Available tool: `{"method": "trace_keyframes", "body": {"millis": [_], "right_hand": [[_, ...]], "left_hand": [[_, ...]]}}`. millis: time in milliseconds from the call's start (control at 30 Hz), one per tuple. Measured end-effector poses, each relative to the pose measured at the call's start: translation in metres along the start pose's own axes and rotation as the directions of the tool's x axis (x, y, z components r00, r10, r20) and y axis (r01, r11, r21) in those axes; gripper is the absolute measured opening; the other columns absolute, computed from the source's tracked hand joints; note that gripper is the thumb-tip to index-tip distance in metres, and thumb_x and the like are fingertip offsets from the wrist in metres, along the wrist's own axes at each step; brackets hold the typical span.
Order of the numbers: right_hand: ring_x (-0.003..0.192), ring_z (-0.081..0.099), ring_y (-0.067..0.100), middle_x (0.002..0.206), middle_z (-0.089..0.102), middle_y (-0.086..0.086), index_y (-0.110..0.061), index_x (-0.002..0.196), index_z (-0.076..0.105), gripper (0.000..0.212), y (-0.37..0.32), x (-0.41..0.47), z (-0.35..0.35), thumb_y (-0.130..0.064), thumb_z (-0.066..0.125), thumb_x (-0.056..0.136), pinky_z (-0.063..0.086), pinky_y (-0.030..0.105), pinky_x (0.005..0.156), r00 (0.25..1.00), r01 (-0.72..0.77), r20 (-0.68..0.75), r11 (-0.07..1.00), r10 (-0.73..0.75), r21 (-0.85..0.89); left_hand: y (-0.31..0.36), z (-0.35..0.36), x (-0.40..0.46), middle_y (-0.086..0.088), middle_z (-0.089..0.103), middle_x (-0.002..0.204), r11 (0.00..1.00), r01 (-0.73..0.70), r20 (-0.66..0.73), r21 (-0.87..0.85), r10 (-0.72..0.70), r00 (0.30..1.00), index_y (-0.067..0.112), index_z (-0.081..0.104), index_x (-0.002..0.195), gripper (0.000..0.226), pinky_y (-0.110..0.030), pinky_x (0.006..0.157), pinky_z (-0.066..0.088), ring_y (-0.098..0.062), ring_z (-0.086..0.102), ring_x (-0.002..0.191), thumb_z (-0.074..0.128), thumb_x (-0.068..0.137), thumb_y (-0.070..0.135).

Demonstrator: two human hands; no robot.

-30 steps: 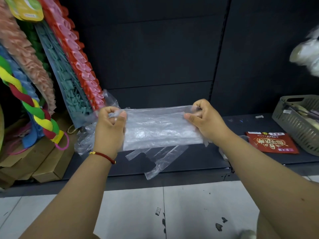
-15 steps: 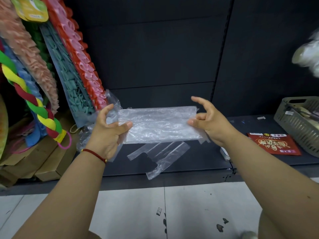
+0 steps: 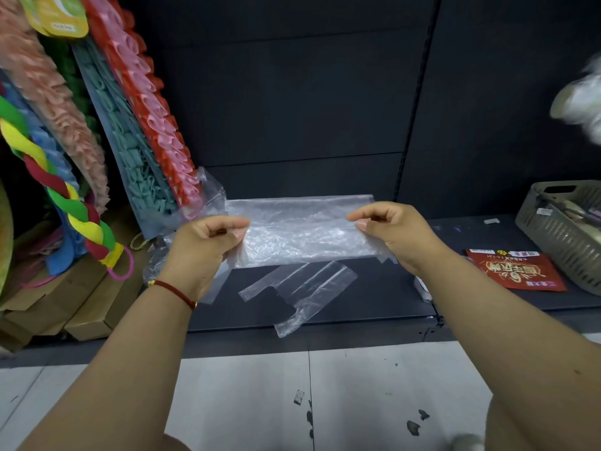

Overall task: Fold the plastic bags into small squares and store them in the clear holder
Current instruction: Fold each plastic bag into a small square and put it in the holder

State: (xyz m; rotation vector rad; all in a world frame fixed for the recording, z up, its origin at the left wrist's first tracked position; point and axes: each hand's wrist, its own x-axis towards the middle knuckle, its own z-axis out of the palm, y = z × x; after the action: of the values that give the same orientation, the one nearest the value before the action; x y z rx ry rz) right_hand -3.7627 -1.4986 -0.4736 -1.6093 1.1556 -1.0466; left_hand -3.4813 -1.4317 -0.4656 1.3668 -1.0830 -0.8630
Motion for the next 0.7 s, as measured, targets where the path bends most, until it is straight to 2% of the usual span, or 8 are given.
{"method": "trace_keyframes", "body": {"millis": [100, 167, 267, 333, 400, 467, 533, 700], "right_hand": [[0.076, 0.053, 0.014, 0.083, 0.061, 0.003, -0.029, 0.091, 0.076, 0.020, 0.002, 0.000, -0.001, -0.011, 0.076, 0.082, 0.053, 0.027, 0.079, 0.999, 0.007, 0.051, 1.000, -0.008, 0.025], [0.063, 0.043, 0.010, 0.062, 0.048, -0.011, -0.027, 0.095, 0.076, 0.026, 0.003, 0.001, -0.002, -0.009, 0.081, 0.077, 0.050, 0.029, 0.073, 0.999, 0.012, 0.046, 1.000, -0.013, 0.015], [0.048, 0.035, 0.003, 0.046, 0.036, -0.020, -0.023, 0.100, 0.073, 0.031, 0.002, 0.001, -0.001, -0.004, 0.080, 0.076, 0.042, 0.016, 0.059, 1.000, 0.017, 0.013, 1.000, -0.017, 0.011], [0.051, 0.043, 0.000, 0.051, 0.047, -0.024, -0.022, 0.101, 0.073, 0.033, 0.000, 0.000, 0.000, -0.001, 0.078, 0.077, 0.043, 0.011, 0.059, 1.000, 0.029, -0.003, 0.999, -0.029, 0.016], [0.065, 0.052, -0.004, 0.072, 0.061, -0.022, -0.022, 0.101, 0.073, 0.034, 0.000, 0.001, 0.001, 0.001, 0.078, 0.077, 0.046, 0.010, 0.069, 0.999, 0.037, -0.017, 0.999, -0.037, 0.023], [0.067, 0.053, -0.007, 0.083, 0.062, -0.014, -0.023, 0.099, 0.072, 0.033, 0.001, 0.001, 0.002, 0.001, 0.077, 0.078, 0.046, 0.009, 0.071, 0.999, 0.040, -0.028, 0.999, -0.039, 0.016], [0.066, 0.054, -0.010, 0.084, 0.062, -0.015, -0.024, 0.099, 0.072, 0.030, 0.000, 0.001, 0.003, -0.001, 0.075, 0.080, 0.045, 0.008, 0.069, 0.998, 0.045, -0.030, 0.999, -0.046, -0.010], [0.082, 0.061, 0.000, 0.095, 0.068, -0.011, -0.025, 0.097, 0.070, 0.015, 0.002, 0.003, 0.006, -0.013, 0.072, 0.087, 0.047, 0.012, 0.075, 1.000, 0.017, 0.021, 0.982, -0.013, -0.187]], "left_hand": [[0.002, -0.001, -0.001, 0.001, 0.063, 0.076, 1.000, -0.005, 0.018, 0.001, 0.005, 1.000, 0.018, 0.073, 0.095, 0.026, -0.011, 0.059, 0.047, -0.006, 0.055, 0.065, 0.069, 0.083, -0.005], [0.002, -0.002, -0.001, -0.004, 0.066, 0.091, 1.000, -0.015, 0.020, 0.019, 0.014, 1.000, 0.019, 0.072, 0.095, 0.031, -0.009, 0.062, 0.048, -0.009, 0.055, 0.076, 0.072, 0.079, -0.007], [0.000, -0.006, 0.002, -0.009, 0.064, 0.106, 0.999, -0.012, 0.026, 0.048, 0.010, 1.000, 0.023, 0.074, 0.095, 0.034, -0.012, 0.073, 0.053, -0.017, 0.053, 0.089, 0.075, 0.076, -0.006], [0.000, -0.008, 0.003, -0.008, 0.064, 0.106, 0.998, -0.007, 0.030, 0.068, 0.005, 1.000, 0.025, 0.075, 0.094, 0.035, -0.018, 0.081, 0.054, -0.017, 0.054, 0.092, 0.077, 0.075, -0.004], [0.001, -0.008, 0.002, -0.007, 0.068, 0.110, 0.995, -0.016, 0.023, 0.098, 0.014, 1.000, 0.026, 0.074, 0.095, 0.036, -0.020, 0.086, 0.052, -0.015, 0.057, 0.097, 0.076, 0.076, -0.005], [0.003, -0.007, 0.000, -0.002, 0.069, 0.108, 0.988, -0.044, 0.017, 0.147, 0.042, 0.999, 0.026, 0.073, 0.096, 0.035, -0.011, 0.079, 0.050, -0.011, 0.057, 0.098, 0.075, 0.077, -0.004], [0.006, -0.007, -0.001, 0.000, 0.068, 0.099, 0.972, -0.080, 0.008, 0.222, 0.080, 0.997, 0.024, 0.073, 0.096, 0.031, -0.005, 0.072, 0.048, -0.010, 0.056, 0.091, 0.075, 0.079, -0.001], [0.014, -0.009, -0.003, -0.003, 0.065, 0.081, 0.868, -0.149, 0.014, 0.473, 0.161, 0.987, 0.028, 0.071, 0.087, 0.019, -0.008, 0.060, 0.045, -0.011, 0.053, 0.070, 0.077, 0.082, 0.011]]}}
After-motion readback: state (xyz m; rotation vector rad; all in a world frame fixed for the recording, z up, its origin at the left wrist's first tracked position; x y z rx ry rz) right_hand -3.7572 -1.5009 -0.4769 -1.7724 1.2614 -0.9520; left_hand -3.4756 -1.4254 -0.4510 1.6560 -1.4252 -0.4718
